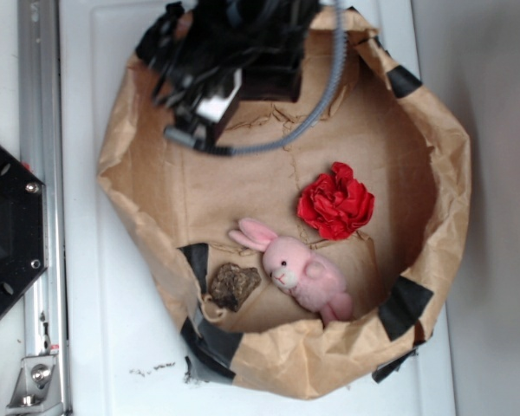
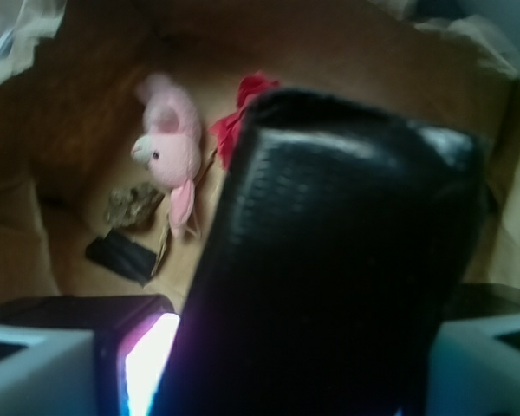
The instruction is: Grab the black box.
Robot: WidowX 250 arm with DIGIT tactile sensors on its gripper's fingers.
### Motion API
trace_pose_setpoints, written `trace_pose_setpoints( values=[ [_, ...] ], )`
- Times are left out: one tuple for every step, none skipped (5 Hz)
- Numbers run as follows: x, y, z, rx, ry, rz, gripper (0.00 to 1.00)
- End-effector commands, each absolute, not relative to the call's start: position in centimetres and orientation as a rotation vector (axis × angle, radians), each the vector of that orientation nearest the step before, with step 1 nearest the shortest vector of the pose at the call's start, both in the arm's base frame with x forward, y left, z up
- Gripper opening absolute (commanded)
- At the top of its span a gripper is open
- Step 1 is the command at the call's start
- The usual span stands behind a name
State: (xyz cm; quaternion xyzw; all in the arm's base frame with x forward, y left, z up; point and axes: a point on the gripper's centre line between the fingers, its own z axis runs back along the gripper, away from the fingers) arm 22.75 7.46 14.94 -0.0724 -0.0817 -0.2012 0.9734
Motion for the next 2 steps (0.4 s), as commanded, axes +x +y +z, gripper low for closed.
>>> trace_pose_setpoints(
  values=[
    [22.69, 4.98, 15.42, 0.043, -0.103, -0.348, 0.0],
    [23.34, 4.0, 14.79, 0.025, 0.001, -0.29, 0.0]
  ],
)
